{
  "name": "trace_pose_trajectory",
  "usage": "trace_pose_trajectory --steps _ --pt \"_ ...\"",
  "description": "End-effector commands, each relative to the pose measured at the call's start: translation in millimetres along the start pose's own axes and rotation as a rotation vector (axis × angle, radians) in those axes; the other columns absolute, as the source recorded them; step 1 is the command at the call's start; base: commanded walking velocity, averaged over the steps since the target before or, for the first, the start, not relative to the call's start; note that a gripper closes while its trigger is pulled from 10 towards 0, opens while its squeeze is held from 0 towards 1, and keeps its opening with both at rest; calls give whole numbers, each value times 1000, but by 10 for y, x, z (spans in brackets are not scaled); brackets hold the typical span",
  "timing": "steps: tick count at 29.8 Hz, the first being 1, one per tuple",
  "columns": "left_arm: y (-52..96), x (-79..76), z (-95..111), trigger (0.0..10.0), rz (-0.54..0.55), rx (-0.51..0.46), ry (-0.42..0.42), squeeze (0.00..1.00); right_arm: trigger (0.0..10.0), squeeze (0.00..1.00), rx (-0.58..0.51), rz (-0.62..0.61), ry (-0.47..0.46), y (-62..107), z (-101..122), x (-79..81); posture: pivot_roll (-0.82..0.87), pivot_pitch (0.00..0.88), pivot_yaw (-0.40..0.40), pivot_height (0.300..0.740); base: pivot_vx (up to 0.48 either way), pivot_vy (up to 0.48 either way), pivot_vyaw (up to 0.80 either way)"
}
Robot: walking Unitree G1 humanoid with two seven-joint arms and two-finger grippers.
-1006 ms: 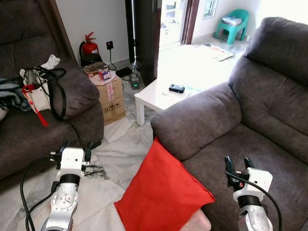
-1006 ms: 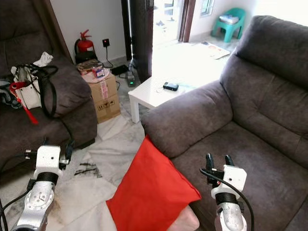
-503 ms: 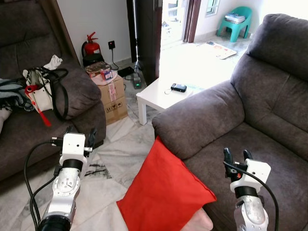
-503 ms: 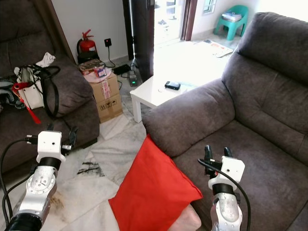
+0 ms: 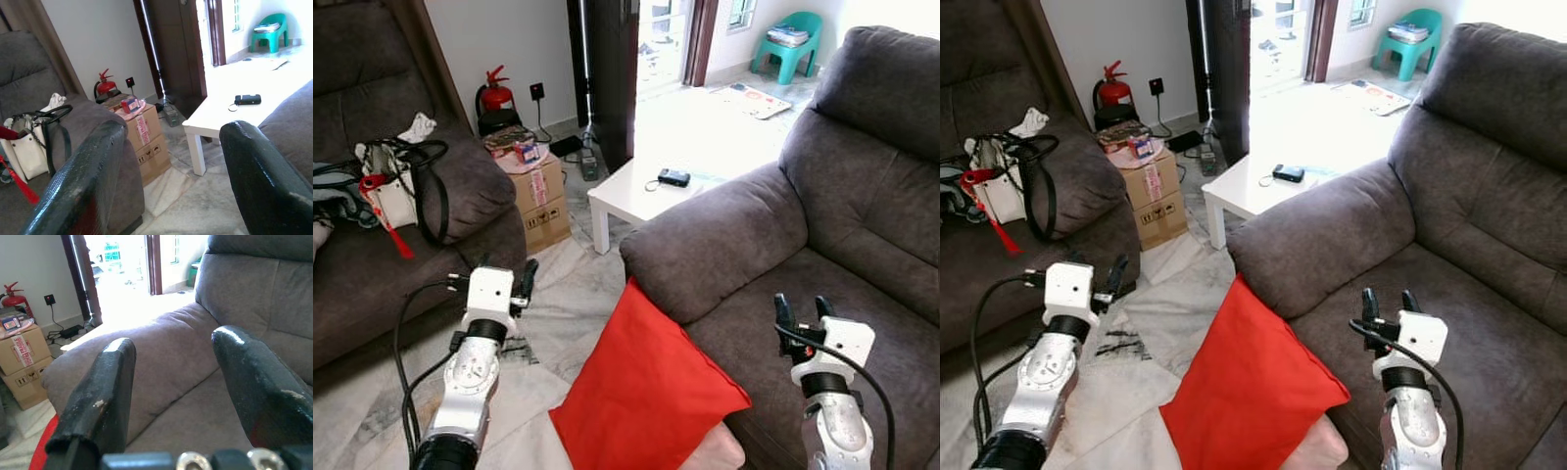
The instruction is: Move the pillow to the sofa from floor
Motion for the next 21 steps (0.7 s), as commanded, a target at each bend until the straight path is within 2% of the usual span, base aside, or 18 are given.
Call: trace_pose_trajectory --steps 1,6,15,19,21 --pt "-52 -10 5 10000 -2 8 -1 0 10000 0 -29 -4 -5 -84 93 -36 -126 0 15 740 0 0 0" --pt "-105 -10 44 10000 3 1 3 0 10000 0 -35 -9 1 -128 122 -82 -125 0 9 740 0 0 0" --pt "-83 22 41 10000 31 -11 0 0 10000 0 -56 0 4 -181 183 -98 -116 0 -12 740 0 0 0" --pt "-53 33 56 10000 37 -21 0 0 10000 0 -65 4 -3 -200 208 -75 -97 0 -24 740 0 0 0" --pt "-35 36 67 10000 42 -29 -2 0 10000 0 -72 30 -10 -238 228 -8 -86 0 -27 740 0 0 0"
Point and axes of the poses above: a point about 5 cm out from each wrist's last joint towards the gripper, its own y axis pointing back from the gripper into the wrist, its own z axis along the axis of the wrist's last joint, x = y × z, the point moved 2 cm from there along -y, pointing out of the wrist towards the gripper, and after that the axes turned 13 degrees about y, right-handed, at the moved point
